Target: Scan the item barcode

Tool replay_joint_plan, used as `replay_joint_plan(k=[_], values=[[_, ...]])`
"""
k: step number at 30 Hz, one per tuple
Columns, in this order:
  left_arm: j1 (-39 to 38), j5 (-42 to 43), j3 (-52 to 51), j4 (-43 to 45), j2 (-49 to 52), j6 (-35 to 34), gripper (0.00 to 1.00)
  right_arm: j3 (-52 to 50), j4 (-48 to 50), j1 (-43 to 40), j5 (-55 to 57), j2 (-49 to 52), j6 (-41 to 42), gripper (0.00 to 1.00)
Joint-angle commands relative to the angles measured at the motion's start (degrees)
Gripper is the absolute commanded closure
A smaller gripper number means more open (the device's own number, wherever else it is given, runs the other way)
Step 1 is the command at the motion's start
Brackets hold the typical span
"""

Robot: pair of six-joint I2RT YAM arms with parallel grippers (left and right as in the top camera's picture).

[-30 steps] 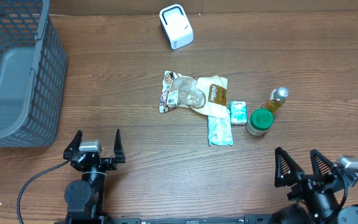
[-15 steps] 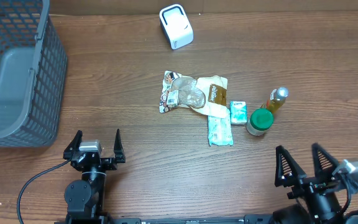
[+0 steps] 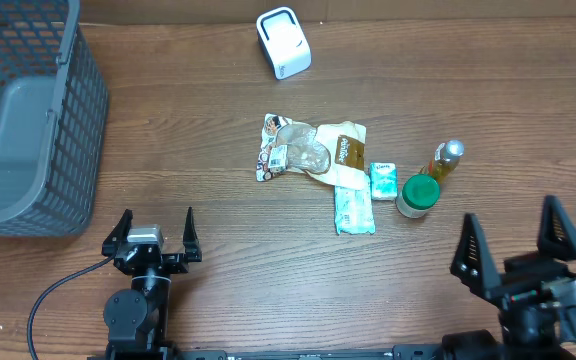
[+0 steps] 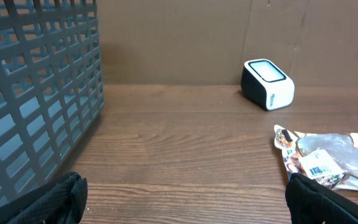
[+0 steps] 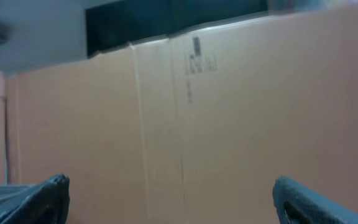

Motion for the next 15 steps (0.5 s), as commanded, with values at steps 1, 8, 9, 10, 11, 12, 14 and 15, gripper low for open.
replay_joint_plan(k=[1,8,9,10,11,12,14,15], values=[[0.4,0.4,-0.2,0.0,-0.7,0.9,0.0,-6.8,9.2,-1.7,-6.3,-0.4,-5.0,0.0],[0.4,0.4,-0.2,0.0,-0.7,0.9,0.0,-14.0,18.9,-4.0,-7.7,-0.4,-5.4,0.0],[0.4,0.4,-0.2,0.0,-0.7,0.9,0.0,-14.8,19.5,-4.1,-7.6,-0.4,-5.4,0.0],[0.4,0.4,-0.2,0.0,-0.7,0.9,0.0,-15.6,19.8,-4.2,-7.6,-0.4,-5.4,0.0],[0.4,0.4,-0.2,0.0,-0.7,0.9,0.01,-16.3,19.9,-4.4,-7.6,-0.4,-5.4,0.0],[0.4,0.4,-0.2,0.0,-0.7,0.9,0.0,-17.1,19.8,-4.4,-7.6,-0.4,-5.4,0.0],[0.4,0.4,-0.2,0.0,-0.7,0.9,0.0,-18.5,19.9,-4.4,-7.6,-0.4,-5.3,0.0],[0.4,0.4,-0.2,0.0,-0.7,0.9,0.0,-19.4,19.9,-4.4,-7.7,-0.4,-5.3,0.0]])
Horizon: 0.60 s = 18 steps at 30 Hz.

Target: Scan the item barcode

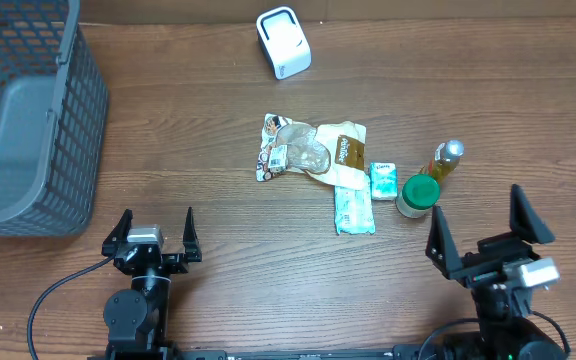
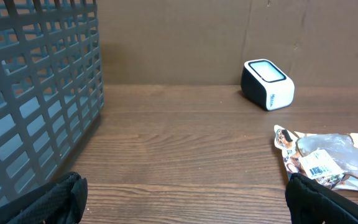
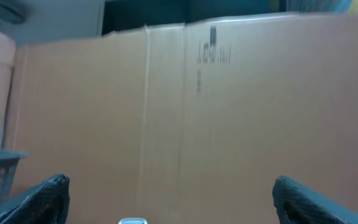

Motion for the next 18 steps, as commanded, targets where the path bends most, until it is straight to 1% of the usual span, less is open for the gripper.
replay_joint_plan(k=[1,7,18], values=[[0.4,0.4,-0.2,0.0,-0.7,0.9,0.0,-2.8,0.3,-0.4,-0.4,-0.4,-0.5,0.0],[0.4,0.4,-0.2,0.0,-0.7,0.9,0.0,-7.4,-0.2,-0.4,-0.6,-0.5,-0.2,0.0],[0.4,0.4,-0.2,0.0,-0.7,0.9,0.0,-7.3,-24.6,-0.4,-0.1,-0.5,0.2,0.0]])
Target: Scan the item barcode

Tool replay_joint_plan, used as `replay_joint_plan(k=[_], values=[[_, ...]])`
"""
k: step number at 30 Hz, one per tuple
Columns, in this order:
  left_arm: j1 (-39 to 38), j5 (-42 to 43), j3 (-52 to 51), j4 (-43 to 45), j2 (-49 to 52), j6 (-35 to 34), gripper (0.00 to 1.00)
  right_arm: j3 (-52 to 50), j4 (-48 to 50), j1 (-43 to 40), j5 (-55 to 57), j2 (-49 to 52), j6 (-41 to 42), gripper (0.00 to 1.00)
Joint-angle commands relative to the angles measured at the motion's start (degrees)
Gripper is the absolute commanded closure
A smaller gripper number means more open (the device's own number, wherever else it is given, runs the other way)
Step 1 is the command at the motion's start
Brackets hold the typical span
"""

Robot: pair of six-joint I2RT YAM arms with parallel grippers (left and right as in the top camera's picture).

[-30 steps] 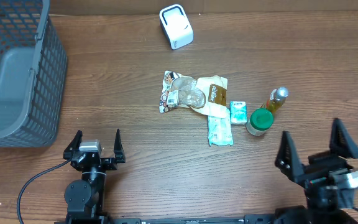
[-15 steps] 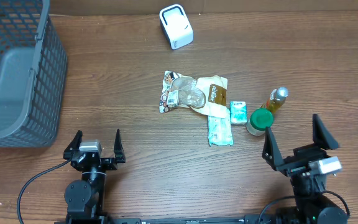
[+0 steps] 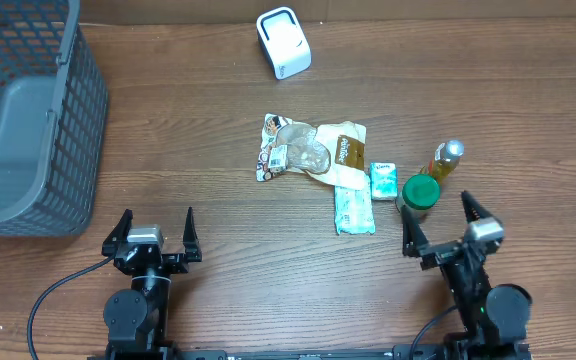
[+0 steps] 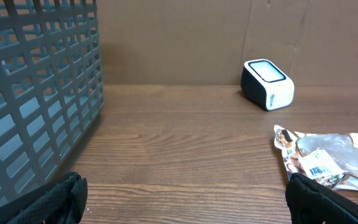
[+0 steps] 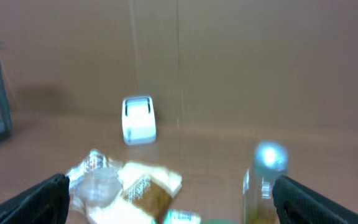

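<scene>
The white barcode scanner (image 3: 283,42) stands at the table's back, also seen from the left wrist (image 4: 268,83) and as a blurred scanner (image 5: 138,119) from the right wrist. Mid-table lies a pile of items: crinkled snack packets (image 3: 313,150), a white wipes pack (image 3: 353,208), a small teal box (image 3: 382,180), a green-lidded jar (image 3: 419,194) and a yellow bottle (image 3: 446,160) with a silver cap. My right gripper (image 3: 440,228) stands open and empty just in front of the jar. My left gripper (image 3: 156,228) rests open and empty at the front left.
A grey mesh basket (image 3: 28,120) fills the back left corner, close on the left in the left wrist view as the basket wall (image 4: 36,93). A cardboard wall (image 5: 229,56) closes off the back of the table.
My right gripper has moved left and toward the items, from the front right to just in front of the green-lidded jar. Its camera now shows scanner and items. The left arm is unchanged.
My right gripper was open at the far front right, its camera on the cardboard wall only. Then it stood further left, the scanner's top just entering its view. Now it faces the pile near the jar. The left gripper and all items have stayed put.
</scene>
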Motion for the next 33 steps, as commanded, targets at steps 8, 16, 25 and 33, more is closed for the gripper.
replay_joint_plan(k=[8,16,25,33], values=[[0.4,0.3,-0.2,0.0,-0.7,0.9,0.0,-0.6,-1.8,-0.2,4.2,-0.5,-1.5,0.0],[0.4,0.3,-0.2,0.0,-0.7,0.9,0.0,-0.6,-1.7,-0.2,3.7,-0.5,-1.6,0.0],[0.4,0.3,-0.2,0.0,-0.7,0.9,0.0,-0.6,-1.6,-0.2,3.7,-0.5,-1.6,0.0],[0.4,0.3,-0.2,0.0,-0.7,0.9,0.0,-0.6,-1.6,-0.2,3.7,-0.5,-1.6,0.0]])
